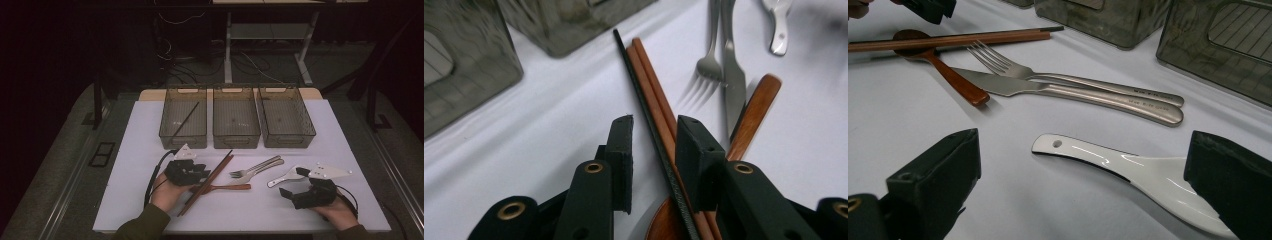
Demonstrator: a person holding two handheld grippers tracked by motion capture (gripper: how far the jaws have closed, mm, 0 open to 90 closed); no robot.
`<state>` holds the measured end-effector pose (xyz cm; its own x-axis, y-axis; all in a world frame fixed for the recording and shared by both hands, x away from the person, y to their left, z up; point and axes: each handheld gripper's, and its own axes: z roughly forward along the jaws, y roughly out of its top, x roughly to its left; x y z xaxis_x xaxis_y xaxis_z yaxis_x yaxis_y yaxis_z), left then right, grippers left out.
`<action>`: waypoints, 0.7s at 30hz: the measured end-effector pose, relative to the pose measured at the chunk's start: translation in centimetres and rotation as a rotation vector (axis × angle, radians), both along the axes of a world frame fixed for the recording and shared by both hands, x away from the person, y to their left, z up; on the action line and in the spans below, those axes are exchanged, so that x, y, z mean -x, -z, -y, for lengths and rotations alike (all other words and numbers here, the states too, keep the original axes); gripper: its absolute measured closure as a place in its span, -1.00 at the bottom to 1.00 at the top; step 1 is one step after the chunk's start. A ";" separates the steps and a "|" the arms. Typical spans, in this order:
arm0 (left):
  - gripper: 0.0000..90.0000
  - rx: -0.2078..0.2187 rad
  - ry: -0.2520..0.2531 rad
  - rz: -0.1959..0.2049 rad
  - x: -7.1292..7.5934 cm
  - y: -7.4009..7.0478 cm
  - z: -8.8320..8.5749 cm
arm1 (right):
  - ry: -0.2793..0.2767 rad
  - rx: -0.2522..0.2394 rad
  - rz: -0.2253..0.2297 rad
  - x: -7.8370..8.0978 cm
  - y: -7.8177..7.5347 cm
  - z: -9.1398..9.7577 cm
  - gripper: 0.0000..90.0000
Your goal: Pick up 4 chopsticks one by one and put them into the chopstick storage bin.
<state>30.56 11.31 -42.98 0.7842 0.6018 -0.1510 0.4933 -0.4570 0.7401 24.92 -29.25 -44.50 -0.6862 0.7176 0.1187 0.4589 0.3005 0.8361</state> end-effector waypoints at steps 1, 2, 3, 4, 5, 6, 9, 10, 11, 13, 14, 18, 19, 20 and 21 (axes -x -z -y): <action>0.50 -0.005 0.001 -0.003 0.0 0.1 0.1 | 0.000 0.001 0.001 0.0 0.0 0.0 -0.97; 0.50 -0.011 0.003 -0.005 0.0 0.2 0.1 | 0.000 0.001 0.000 0.0 0.0 0.0 -0.97; 0.50 -0.010 0.004 -0.007 0.0 0.3 0.2 | 0.000 0.001 0.000 0.0 0.0 0.0 -0.97; 0.50 -0.022 0.012 -0.010 -0.1 0.3 0.2 | 0.001 0.002 0.000 0.0 0.0 0.0 -0.97; 0.50 -0.024 0.012 -0.009 0.0 0.3 0.2 | 0.002 0.002 -0.001 0.0 0.0 0.0 -0.97; 0.50 -0.024 0.013 -0.009 0.0 0.4 0.3 | 0.001 0.001 -0.002 0.0 0.0 0.0 -0.97; 0.52 -0.027 0.016 -0.008 -0.1 0.4 0.3 | 0.001 0.002 -0.002 0.0 0.0 0.0 -0.97; 0.52 -0.026 0.014 -0.011 -0.1 0.4 0.3 | 0.001 0.002 -0.001 0.0 0.0 0.0 -0.97; 0.53 -0.027 0.015 -0.013 -0.1 0.5 0.3 | 0.001 0.002 -0.002 0.0 0.0 0.0 -0.97; 0.54 -0.030 0.022 -0.012 -0.1 0.5 0.3 | 0.001 0.002 -0.001 0.0 0.0 0.0 -0.97; 0.56 -0.028 0.022 -0.014 -0.1 0.5 0.3 | 0.001 0.002 -0.001 0.0 0.0 0.0 -0.97; 0.56 -0.026 0.025 -0.019 -0.1 0.5 0.3 | 0.001 0.003 -0.001 0.0 0.0 0.0 -0.97; 0.59 -0.026 0.028 -0.020 -0.1 0.5 0.3 | 0.001 0.004 -0.001 0.0 0.0 0.0 -0.97; 0.61 -0.022 0.028 -0.023 -0.1 0.5 0.3 | 0.002 0.004 -0.001 0.0 0.0 0.0 -0.97; 0.62 -0.022 0.030 -0.025 -0.1 0.5 0.3 | 0.001 0.003 -0.001 -0.1 0.0 0.0 -0.97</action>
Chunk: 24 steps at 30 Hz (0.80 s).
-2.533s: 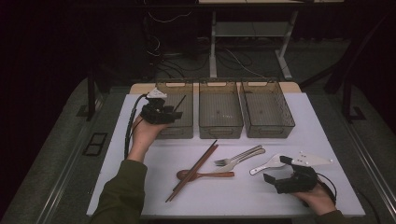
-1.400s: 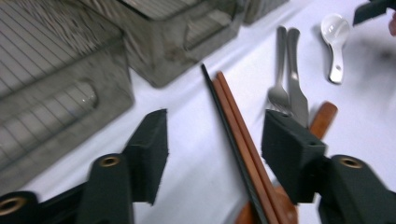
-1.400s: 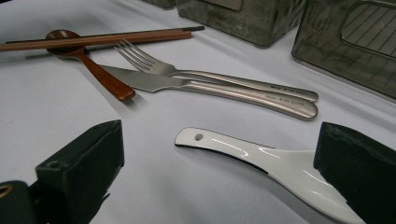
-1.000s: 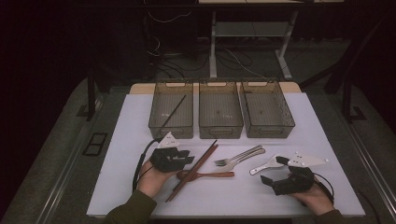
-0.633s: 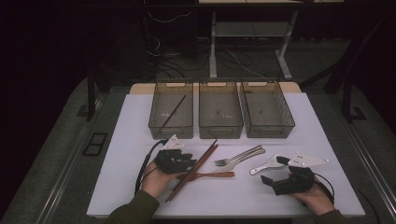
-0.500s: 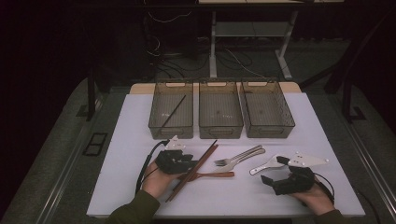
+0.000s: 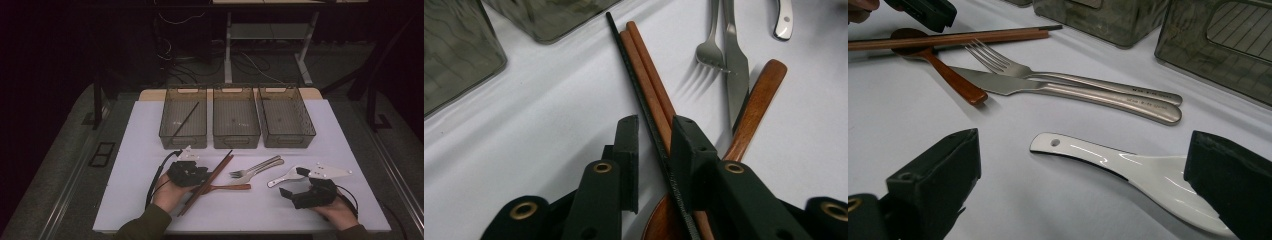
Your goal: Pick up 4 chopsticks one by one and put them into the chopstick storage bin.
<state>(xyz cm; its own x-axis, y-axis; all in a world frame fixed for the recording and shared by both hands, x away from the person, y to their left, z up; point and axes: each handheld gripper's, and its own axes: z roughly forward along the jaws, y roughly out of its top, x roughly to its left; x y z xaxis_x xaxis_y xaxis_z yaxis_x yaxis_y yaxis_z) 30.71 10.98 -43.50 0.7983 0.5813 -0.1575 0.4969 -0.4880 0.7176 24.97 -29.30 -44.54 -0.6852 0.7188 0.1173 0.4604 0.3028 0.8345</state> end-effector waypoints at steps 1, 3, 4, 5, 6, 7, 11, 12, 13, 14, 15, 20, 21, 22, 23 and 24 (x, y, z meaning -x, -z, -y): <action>0.63 -0.001 -0.001 -0.001 0.0 0.0 0.0 | 0.000 0.000 0.000 0.0 0.0 0.0 -0.97; 0.64 0.000 0.002 -0.006 0.0 0.1 0.1 | 0.000 0.002 0.001 0.0 0.0 0.0 -0.97; 0.64 -0.004 0.004 -0.006 0.0 0.1 0.1 | 0.000 0.004 0.001 0.0 0.0 0.0 -0.97; 0.64 -0.001 0.001 -0.009 0.0 0.2 0.2 | 0.001 0.005 0.002 0.0 0.0 0.0 -0.97; 0.64 -0.006 0.003 -0.010 0.0 0.2 0.2 | 0.000 0.006 0.001 0.0 0.0 0.0 -0.97; 0.64 -0.006 0.002 -0.011 0.0 0.2 0.2 | 0.001 0.006 0.001 0.0 0.0 0.0 -0.97; 0.63 -0.012 0.002 -0.017 -0.1 0.3 0.2 | 0.000 0.006 0.001 0.0 0.0 0.0 -0.97; 0.62 -0.013 0.001 -0.017 -0.1 0.3 0.2 | 0.001 0.006 0.002 0.0 0.0 0.0 -0.97; 0.62 -0.015 0.001 -0.018 -0.1 0.4 0.2 | 0.001 0.005 0.001 0.0 0.0 0.0 -0.97; 0.62 -0.017 0.004 -0.019 -0.1 0.4 0.3 | 0.001 0.006 0.001 0.0 0.0 0.0 -0.97; 0.62 -0.019 0.005 -0.018 -0.1 0.4 0.3 | 0.000 0.006 0.001 0.0 0.0 0.0 -0.97; 0.62 -0.031 0.002 -0.020 -0.1 0.5 0.4 | 0.001 0.006 0.001 0.0 0.0 0.0 -0.97; 0.62 -0.032 0.000 -0.021 -0.1 0.6 0.4 | 0.000 0.006 0.001 0.0 0.0 0.0 -0.97; 0.62 -0.035 0.002 -0.019 -0.2 0.6 0.4 | -0.001 0.007 0.001 0.0 0.0 0.0 -0.97; 0.62 -0.038 0.005 -0.017 -0.2 0.6 0.5 | -0.002 0.008 -0.003 0.0 0.0 -0.1 -0.97; 0.62 -0.042 0.006 -0.018 -0.2 0.7 0.5 | -0.003 0.008 -0.004 0.0 0.0 -0.1 -0.97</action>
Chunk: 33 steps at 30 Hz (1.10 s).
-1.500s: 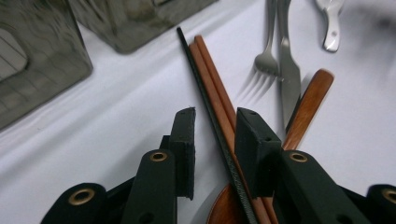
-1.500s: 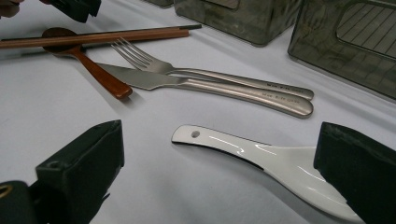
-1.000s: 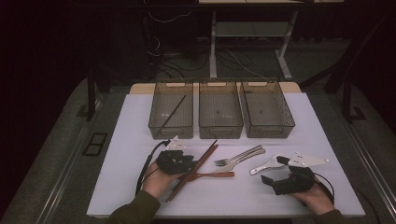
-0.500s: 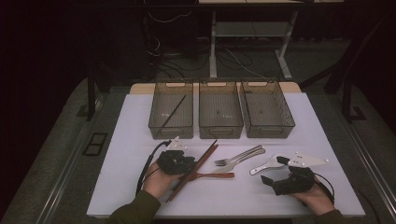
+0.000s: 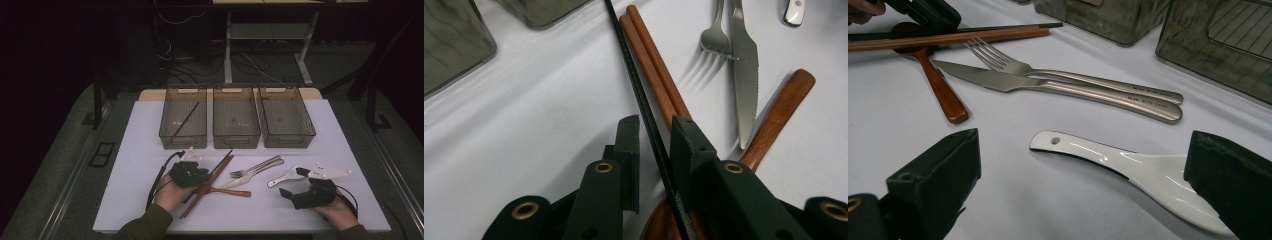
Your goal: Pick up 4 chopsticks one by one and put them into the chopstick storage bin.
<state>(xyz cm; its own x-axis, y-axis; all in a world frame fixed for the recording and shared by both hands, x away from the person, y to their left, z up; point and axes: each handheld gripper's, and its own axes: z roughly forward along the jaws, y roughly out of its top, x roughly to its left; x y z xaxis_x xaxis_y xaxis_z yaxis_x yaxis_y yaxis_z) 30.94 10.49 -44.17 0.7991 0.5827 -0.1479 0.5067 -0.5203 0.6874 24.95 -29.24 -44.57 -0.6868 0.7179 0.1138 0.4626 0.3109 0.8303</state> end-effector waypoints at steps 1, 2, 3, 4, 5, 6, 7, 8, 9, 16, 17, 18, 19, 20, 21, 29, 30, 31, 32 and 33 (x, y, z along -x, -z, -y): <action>0.62 -0.001 0.000 -0.003 0.0 0.0 0.0 | 0.000 0.000 0.001 0.0 0.0 0.0 -0.97; 0.62 -0.003 0.000 -0.005 0.0 0.1 0.1 | -0.001 -0.001 0.003 0.0 0.0 0.0 -0.97; 0.62 -0.003 -0.002 -0.005 0.0 0.1 0.1 | -0.001 -0.001 0.003 0.0 0.0 0.0 -0.97; 0.62 -0.005 -0.003 -0.007 0.0 0.1 0.1 | -0.001 -0.001 0.003 0.0 0.0 0.0 -0.97; 0.62 -0.008 -0.003 -0.007 0.0 0.1 0.2 | 0.000 0.000 0.002 0.0 0.0 0.0 -0.97; 0.63 -0.011 -0.003 -0.010 0.0 0.1 0.2 | 0.002 -0.001 0.003 0.0 0.0 0.0 -0.97; 0.63 -0.012 -0.002 -0.010 -0.1 0.1 0.2 | 0.002 -0.002 0.004 0.0 0.0 0.0 -0.97; 0.63 -0.012 -0.005 -0.012 0.0 0.2 0.2 | 0.001 -0.001 0.004 0.0 0.0 0.0 -0.97; 0.65 -0.014 -0.008 -0.013 -0.1 0.2 0.2 | 0.001 0.000 0.002 0.0 0.0 0.0 -0.97; 0.70 -0.019 -0.014 -0.014 -0.1 0.2 0.3 | 0.001 -0.001 0.002 0.0 0.0 0.0 -0.97; 0.70 -0.018 -0.015 -0.015 -0.1 0.2 0.3 | 0.000 -0.001 0.002 0.0 0.0 0.0 -0.97; 0.71 -0.019 -0.016 -0.015 -0.1 0.2 0.3 | 0.000 -0.001 0.002 0.0 0.0 0.0 -0.97; 0.73 -0.019 -0.018 -0.016 -0.1 0.1 0.3 | 0.001 -0.001 0.002 0.0 0.0 0.0 -0.97; 0.73 -0.020 -0.016 -0.015 -0.1 0.1 0.3 | 0.001 -0.001 0.002 0.0 0.0 0.0 -0.97; 0.73 -0.021 -0.019 -0.016 -0.1 0.1 0.3 | 0.001 -0.002 0.004 0.0 0.0 0.0 -0.97; 0.77 -0.027 -0.039 -0.016 -0.1 0.0 0.2 | -0.001 -0.001 0.002 0.0 0.0 0.0 -0.97; 0.77 -0.028 -0.044 -0.016 -0.1 0.0 0.2 | -0.001 -0.001 0.001 0.0 0.0 0.0 -0.97; 0.78 -0.024 -0.049 -0.011 -0.1 0.0 0.2 | -0.001 -0.001 0.002 0.0 0.0 0.0 -0.97; 0.79 -0.024 -0.053 -0.010 -0.1 0.0 0.2 | -0.001 -0.001 0.002 0.0 0.0 0.0 -0.97; 0.79 -0.025 -0.058 -0.008 -0.2 0.0 0.2 | -0.001 -0.002 0.002 0.0 0.0 0.0 -0.97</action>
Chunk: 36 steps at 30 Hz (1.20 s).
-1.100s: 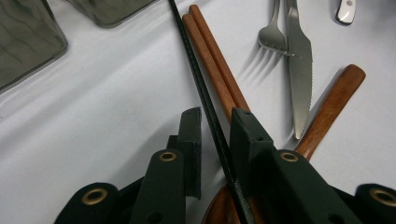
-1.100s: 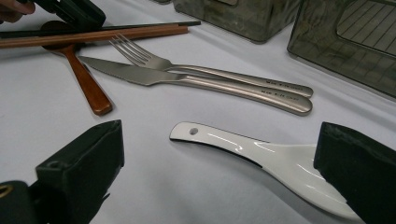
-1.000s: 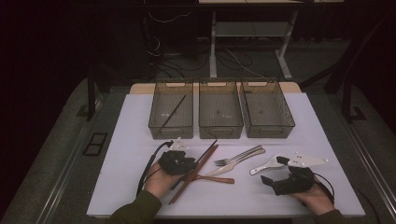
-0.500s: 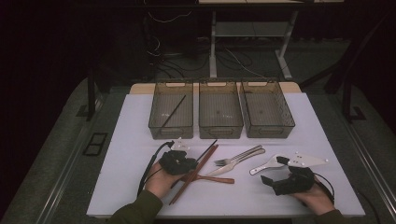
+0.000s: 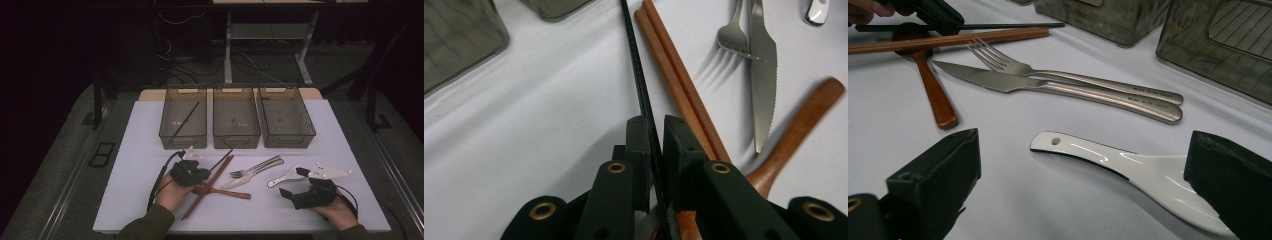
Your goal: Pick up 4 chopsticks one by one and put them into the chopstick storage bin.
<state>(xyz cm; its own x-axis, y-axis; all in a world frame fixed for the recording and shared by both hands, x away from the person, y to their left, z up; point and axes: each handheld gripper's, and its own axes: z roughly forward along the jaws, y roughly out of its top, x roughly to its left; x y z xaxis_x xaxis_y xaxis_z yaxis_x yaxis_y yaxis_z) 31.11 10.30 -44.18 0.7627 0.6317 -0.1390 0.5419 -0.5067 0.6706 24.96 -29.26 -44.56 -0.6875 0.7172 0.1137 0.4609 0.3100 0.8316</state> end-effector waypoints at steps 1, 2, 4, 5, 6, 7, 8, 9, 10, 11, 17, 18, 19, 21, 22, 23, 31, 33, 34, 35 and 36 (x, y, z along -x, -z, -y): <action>0.80 -0.001 -0.004 0.002 0.0 0.0 0.0 | -0.001 0.000 0.000 0.0 0.0 0.0 -0.97; 0.81 -0.001 -0.009 0.002 0.0 0.0 -0.1 | -0.001 0.000 0.000 0.0 0.0 0.0 -0.97; 0.84 -0.002 -0.014 0.008 -0.1 -0.1 -0.2 | -0.001 0.000 0.000 0.0 0.0 0.0 -0.97; 0.84 -0.001 -0.016 0.007 -0.1 -0.1 -0.2 | -0.001 0.000 0.000 0.0 0.0 0.0 -0.97; 0.85 -0.001 -0.016 0.007 -0.1 -0.1 -0.2 | -0.001 -0.001 -0.001 0.0 0.0 0.0 -0.97; 0.85 -0.002 -0.017 0.007 -0.1 -0.1 -0.2 | -0.001 0.000 -0.001 0.0 0.0 0.0 -0.97; 0.85 -0.003 -0.017 0.007 -0.1 -0.1 -0.2 | -0.001 0.000 -0.001 0.0 0.0 0.0 -0.97; 0.85 -0.005 -0.018 0.008 -0.1 -0.1 -0.2 | -0.001 -0.001 -0.001 0.0 0.0 0.0 -0.97; 0.85 -0.007 -0.017 0.008 -0.2 -0.2 -0.2 | -0.001 0.000 -0.001 0.0 0.0 0.0 -0.97; 0.85 -0.008 -0.016 0.008 -0.2 -0.2 -0.2 | -0.001 -0.001 -0.001 0.0 0.0 0.0 -0.97; 0.87 -0.017 -0.029 0.000 -0.4 -0.5 -0.5 | -0.002 -0.001 0.000 0.0 0.0 0.0 -0.97; 0.87 -0.018 -0.027 0.000 -0.4 -0.5 -0.6 | -0.003 -0.001 -0.001 0.0 0.0 0.0 -0.97; 0.87 -0.014 -0.032 0.000 -0.4 -0.5 -0.7 | -0.003 -0.001 -0.001 0.0 0.0 0.0 -0.97; 0.88 -0.016 -0.029 -0.002 -0.5 -0.7 -0.8 | -0.002 -0.002 0.001 0.0 0.0 0.0 -0.97; 0.88 -0.016 -0.036 -0.001 -0.5 -0.7 -0.8 | -0.001 -0.003 0.001 0.0 0.0 0.0 -0.97; 0.88 -0.015 -0.040 0.000 -0.5 -0.7 -0.9 | -0.001 -0.003 0.001 0.0 0.0 0.0 -0.97; 0.89 -0.015 -0.016 0.017 -0.5 -1.3 -1.3 | -0.002 -0.003 0.003 0.0 0.0 0.1 -0.97; 0.89 -0.009 -0.006 0.018 -0.5 -1.5 -1.6 | -0.002 -0.004 0.003 0.0 0.0 0.1 -0.97; 0.89 -0.008 0.007 0.018 -0.5 -1.6 -1.8 | -0.002 -0.004 0.003 0.0 0.0 0.1 -0.97; 0.89 -0.006 0.011 0.016 -0.4 -1.7 -1.9 | -0.002 -0.003 0.003 0.0 0.0 0.1 -0.97; 0.89 -0.005 0.016 0.017 -0.4 -1.9 -2.1 | -0.002 -0.003 0.003 0.0 0.0 0.1 -0.97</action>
<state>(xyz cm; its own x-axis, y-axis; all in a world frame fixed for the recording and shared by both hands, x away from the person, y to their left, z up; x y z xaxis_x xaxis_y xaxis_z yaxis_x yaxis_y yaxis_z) 31.55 12.35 -42.33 0.7752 0.6198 -0.1223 0.5218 -0.5190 0.6770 24.95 -29.33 -44.53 -0.6896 0.7152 0.1139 0.4574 0.3083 0.8341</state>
